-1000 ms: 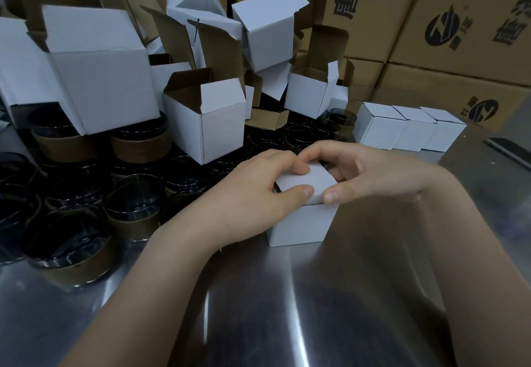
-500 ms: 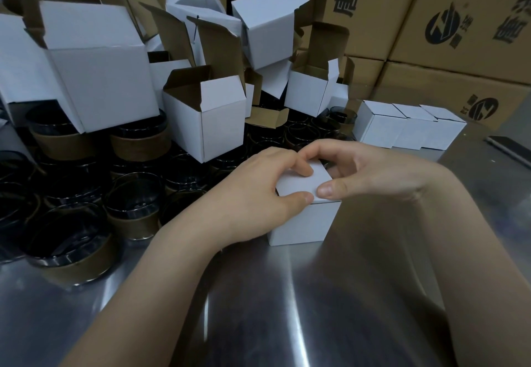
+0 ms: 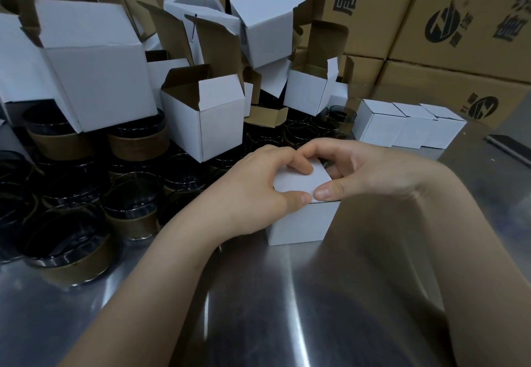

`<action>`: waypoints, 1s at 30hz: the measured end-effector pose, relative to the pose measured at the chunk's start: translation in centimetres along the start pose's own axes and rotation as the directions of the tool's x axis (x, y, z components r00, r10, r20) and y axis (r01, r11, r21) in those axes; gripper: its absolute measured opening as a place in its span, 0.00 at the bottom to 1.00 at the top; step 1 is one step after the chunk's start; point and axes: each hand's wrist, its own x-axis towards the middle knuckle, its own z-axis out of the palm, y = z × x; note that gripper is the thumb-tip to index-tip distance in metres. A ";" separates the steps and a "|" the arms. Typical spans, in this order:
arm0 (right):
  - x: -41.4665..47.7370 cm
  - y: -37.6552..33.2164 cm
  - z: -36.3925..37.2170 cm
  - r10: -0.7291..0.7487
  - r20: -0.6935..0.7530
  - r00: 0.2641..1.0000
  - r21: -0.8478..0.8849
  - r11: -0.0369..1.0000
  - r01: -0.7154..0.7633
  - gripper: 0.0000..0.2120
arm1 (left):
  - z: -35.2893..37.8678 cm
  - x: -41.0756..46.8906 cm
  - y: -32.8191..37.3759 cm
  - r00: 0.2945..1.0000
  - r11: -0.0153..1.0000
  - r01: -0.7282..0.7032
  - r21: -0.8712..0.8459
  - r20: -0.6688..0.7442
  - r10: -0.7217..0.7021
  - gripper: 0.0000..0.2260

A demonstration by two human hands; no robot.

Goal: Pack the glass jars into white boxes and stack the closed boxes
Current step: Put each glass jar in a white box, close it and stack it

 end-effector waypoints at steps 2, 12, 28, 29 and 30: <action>0.0 0.1 0.0 -0.003 0.010 1.000 0.008 1.000 0.003 0.22 | -0.2 0.0 -0.2 1.000 1.000 -0.006 -0.008 0.015 0.006 0.12; 0.0 0.1 -0.1 0.015 0.022 1.000 0.013 1.000 -0.015 0.23 | -0.5 0.0 -0.3 0.999 0.997 0.034 -0.066 0.039 -0.032 0.11; -0.5 -0.3 0.1 -0.015 0.031 0.999 -0.115 0.993 0.019 0.30 | -0.1 -0.3 0.2 0.991 1.000 0.000 -0.018 -0.133 -0.002 0.12; -0.6 -0.3 -0.2 -0.022 0.024 0.999 -0.108 0.994 0.024 0.30 | 0.1 -0.2 0.2 0.987 0.999 -0.014 -0.042 -0.159 0.007 0.11; -0.9 -0.3 -0.5 -0.026 0.016 1.000 -0.086 0.996 0.027 0.30 | 0.2 -0.2 0.3 0.983 0.996 -0.031 -0.082 -0.185 0.015 0.09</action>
